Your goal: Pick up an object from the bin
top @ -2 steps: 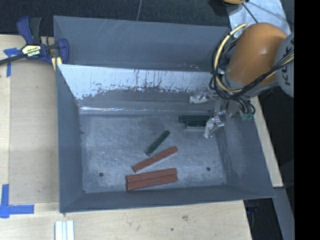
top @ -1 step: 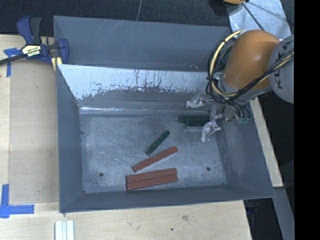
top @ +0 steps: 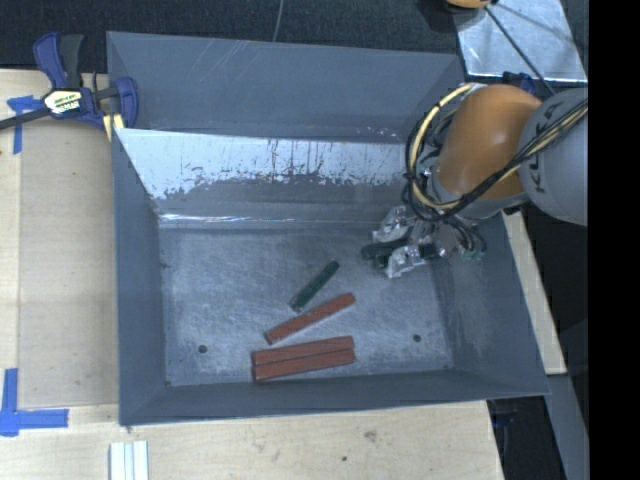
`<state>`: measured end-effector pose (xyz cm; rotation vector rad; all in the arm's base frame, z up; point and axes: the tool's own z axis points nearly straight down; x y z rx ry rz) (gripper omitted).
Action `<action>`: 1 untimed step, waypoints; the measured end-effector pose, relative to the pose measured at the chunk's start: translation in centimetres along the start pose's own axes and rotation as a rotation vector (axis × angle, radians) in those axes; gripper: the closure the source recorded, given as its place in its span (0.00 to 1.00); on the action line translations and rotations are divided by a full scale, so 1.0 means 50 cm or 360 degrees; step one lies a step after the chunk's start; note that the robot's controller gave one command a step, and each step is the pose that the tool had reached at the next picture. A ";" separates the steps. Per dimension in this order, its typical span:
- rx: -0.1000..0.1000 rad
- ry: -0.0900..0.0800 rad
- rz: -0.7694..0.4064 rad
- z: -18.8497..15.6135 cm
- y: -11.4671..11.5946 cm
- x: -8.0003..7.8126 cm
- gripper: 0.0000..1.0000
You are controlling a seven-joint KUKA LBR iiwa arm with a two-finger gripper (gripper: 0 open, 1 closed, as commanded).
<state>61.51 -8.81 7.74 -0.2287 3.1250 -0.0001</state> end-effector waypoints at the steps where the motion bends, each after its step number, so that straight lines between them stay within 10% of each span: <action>1: 0.0001 0.0000 -0.0001 0.000 0.000 0.000 1.00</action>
Offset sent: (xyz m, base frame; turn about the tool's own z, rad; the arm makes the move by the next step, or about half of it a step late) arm -0.0003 -0.0159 0.1531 0.0324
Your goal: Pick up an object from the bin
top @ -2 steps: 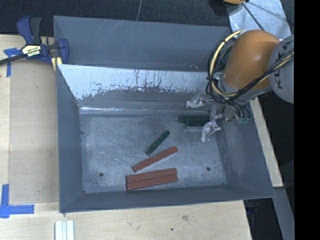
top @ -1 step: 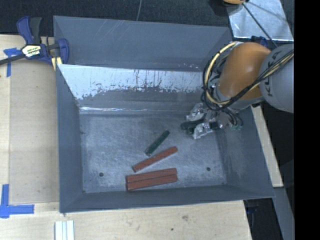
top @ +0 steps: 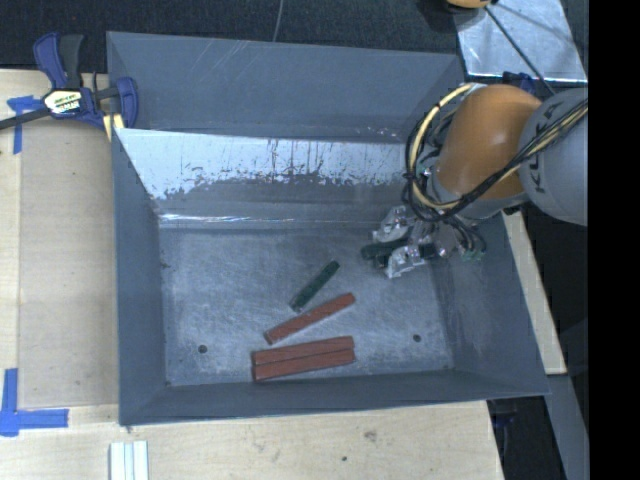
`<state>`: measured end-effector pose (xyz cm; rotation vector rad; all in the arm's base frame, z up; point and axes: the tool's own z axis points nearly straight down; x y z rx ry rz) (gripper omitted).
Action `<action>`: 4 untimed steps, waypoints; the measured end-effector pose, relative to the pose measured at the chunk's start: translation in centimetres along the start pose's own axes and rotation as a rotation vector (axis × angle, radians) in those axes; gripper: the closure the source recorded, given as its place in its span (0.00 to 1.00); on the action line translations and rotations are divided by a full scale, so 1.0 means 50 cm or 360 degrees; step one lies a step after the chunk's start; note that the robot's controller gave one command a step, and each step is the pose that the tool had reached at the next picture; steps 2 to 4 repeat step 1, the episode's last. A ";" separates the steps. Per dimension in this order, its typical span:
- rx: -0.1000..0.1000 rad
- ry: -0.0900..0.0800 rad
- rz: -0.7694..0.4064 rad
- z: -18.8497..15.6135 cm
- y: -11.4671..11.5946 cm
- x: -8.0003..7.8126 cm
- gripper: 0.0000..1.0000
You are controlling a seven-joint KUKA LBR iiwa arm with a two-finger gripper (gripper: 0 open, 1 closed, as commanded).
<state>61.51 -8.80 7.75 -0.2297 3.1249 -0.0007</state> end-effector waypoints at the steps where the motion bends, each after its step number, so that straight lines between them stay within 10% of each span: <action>1: 0.0002 0.0004 0.0052 -0.309 -0.034 0.000 1.00; 4: 0.0002 0.0004 0.0052 -0.309 -0.034 0.000 1.00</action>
Offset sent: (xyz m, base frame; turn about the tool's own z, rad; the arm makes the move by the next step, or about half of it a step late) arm 0.0000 0.0000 0.0000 0.0000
